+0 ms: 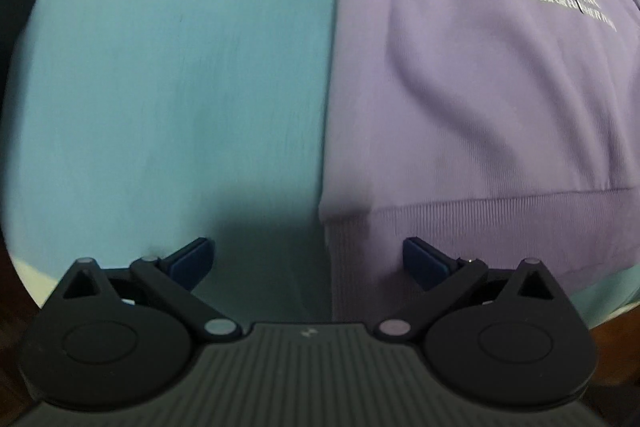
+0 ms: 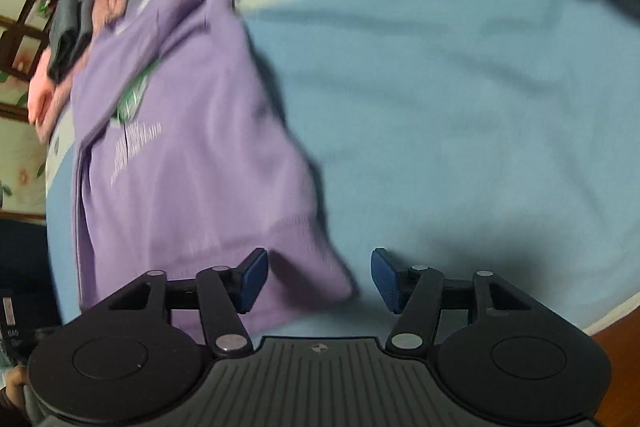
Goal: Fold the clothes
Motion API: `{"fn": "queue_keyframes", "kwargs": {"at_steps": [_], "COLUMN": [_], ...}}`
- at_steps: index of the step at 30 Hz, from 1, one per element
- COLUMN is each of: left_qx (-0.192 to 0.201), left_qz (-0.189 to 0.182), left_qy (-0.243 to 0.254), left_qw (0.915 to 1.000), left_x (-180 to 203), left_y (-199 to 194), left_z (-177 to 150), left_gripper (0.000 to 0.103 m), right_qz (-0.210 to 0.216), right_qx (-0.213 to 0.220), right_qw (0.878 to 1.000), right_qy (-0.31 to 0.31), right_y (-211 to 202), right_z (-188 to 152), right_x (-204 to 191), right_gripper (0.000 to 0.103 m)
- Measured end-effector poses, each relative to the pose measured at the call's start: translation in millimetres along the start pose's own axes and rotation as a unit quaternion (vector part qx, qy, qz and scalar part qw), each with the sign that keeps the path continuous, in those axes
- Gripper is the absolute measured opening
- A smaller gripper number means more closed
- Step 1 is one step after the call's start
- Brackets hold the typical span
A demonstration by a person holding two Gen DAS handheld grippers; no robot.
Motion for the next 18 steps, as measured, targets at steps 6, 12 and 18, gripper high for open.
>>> {"fn": "queue_keyframes", "kwargs": {"at_steps": [6, 12, 18], "left_qx": [0.023, 0.001, 0.007], "left_qz": [-0.011, -0.031, -0.046], "left_qy": [-0.044, -0.047, -0.035], "left_qw": [0.9987, 0.9984, 0.9983], "left_x": [-6, -8, -6], "left_y": [-15, -25, -46], "left_z": [-15, -40, -61], "left_gripper": [0.091, 0.092, 0.093], "right_qz": [-0.009, -0.074, -0.083], "right_qx": [-0.004, -0.031, -0.012], "right_qw": [0.998, 0.994, 0.996], "right_qy": [-0.065, -0.077, -0.025], "right_y": [-7, -38, -50], "right_z": [-4, -34, -29], "right_x": [-21, 7, 21], "right_gripper": [0.009, 0.0, 0.0]}}
Point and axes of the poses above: each gripper's, at about its wrist camera, not at the fingertips, and y roughly the way its jaws point, x to its right, z to its top, the point moved 8 cm from there along y, roughly the way its jaws point, and after that the axes turned 15 degrees about -y, right-handed, at the moved point
